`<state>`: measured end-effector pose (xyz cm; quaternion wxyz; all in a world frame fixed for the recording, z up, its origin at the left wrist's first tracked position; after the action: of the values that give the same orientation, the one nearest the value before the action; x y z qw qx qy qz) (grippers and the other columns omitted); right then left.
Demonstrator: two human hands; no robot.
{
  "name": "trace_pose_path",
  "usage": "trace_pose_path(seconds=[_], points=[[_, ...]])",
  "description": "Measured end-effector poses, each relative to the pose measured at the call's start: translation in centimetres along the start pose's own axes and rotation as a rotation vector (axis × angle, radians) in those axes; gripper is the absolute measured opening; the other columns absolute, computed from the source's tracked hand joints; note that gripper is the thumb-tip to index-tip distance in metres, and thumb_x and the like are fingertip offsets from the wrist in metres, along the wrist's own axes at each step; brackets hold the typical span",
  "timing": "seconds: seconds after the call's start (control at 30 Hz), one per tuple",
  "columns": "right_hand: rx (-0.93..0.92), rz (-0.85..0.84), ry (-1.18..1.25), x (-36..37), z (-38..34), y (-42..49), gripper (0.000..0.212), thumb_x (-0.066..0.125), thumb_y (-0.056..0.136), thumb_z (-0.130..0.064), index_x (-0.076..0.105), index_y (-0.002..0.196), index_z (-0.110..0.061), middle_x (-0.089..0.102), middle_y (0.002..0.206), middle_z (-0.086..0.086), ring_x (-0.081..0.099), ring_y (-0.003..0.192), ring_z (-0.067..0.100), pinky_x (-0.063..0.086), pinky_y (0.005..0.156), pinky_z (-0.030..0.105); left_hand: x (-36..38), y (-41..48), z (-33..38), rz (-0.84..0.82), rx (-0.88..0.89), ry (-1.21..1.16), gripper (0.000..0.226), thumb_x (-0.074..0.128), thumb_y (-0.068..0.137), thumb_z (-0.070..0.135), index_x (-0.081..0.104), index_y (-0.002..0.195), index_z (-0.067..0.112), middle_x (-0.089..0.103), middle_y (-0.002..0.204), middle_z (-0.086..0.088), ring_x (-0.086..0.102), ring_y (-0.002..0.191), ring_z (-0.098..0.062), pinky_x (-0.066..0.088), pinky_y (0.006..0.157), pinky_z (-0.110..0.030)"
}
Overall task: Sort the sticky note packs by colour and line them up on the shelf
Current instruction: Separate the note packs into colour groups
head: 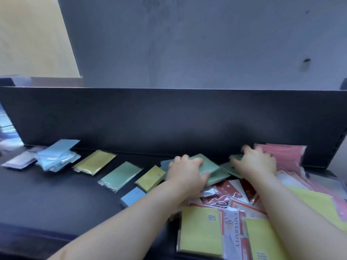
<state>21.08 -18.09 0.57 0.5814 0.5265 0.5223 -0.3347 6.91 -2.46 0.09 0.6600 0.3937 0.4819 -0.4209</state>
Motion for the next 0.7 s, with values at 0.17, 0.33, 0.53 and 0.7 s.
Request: trace_pose_path(seconds=[0.17,0.33,0.53,0.7], points=[[-0.116,0.091,0.095,-3.6,-2.9,-1.9,0.044,0.050,0.083,-0.052,0.062,0.118,-0.029,0.050,0.116,0.006,0.053,0.100,0.032,0.041,0.088,0.035,-2.3,-1.8,-4.7,0.040,-0.027,-0.022,0.051,0.044,0.092,0.057,0.047,0.133,0.028,0.051,0.127,-0.003,0.042,0.118,-0.030,0.037,0.098,-0.038],[-0.199,0.062,0.347,-5.0,-8.1,-5.0,0.040,0.056,0.081,-0.044,0.067,0.116,-0.028,0.051,0.119,-0.001,0.057,0.100,0.025,0.045,0.086,0.033,-3.6,-3.2,-13.3,0.073,-0.121,-0.029,0.051,0.043,0.091,0.057,0.046,0.134,0.030,0.051,0.131,-0.001,0.043,0.121,-0.029,0.039,0.101,-0.038],[-0.283,-0.041,0.500,-4.2,-15.8,-8.1,0.040,0.058,0.084,-0.045,0.064,0.120,-0.028,0.046,0.113,-0.010,0.056,0.091,0.012,0.042,0.079,0.026,-2.7,-3.8,-20.9,-0.054,-0.199,0.065,0.055,0.042,0.090,0.059,0.043,0.136,0.029,0.047,0.133,-0.004,0.041,0.124,-0.029,0.039,0.099,-0.041],[-0.379,-0.109,0.549,-3.2,-22.7,-9.9,0.038,0.059,0.086,-0.045,0.062,0.122,-0.032,0.046,0.113,-0.012,0.053,0.094,0.007,0.041,0.083,0.024,-0.7,-4.2,-23.9,-0.272,-0.135,0.077,0.082,0.043,0.082,0.074,0.030,0.147,0.025,0.034,0.147,-0.011,0.032,0.133,-0.031,0.032,0.109,-0.040]])
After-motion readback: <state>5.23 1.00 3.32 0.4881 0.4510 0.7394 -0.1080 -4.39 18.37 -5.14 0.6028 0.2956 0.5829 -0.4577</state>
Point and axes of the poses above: each hand's wrist, its own y-axis towards the middle knuckle, its own x-axis out of the palm, z = x × y, the point moved 8 cm from there along y, towards the middle knuckle
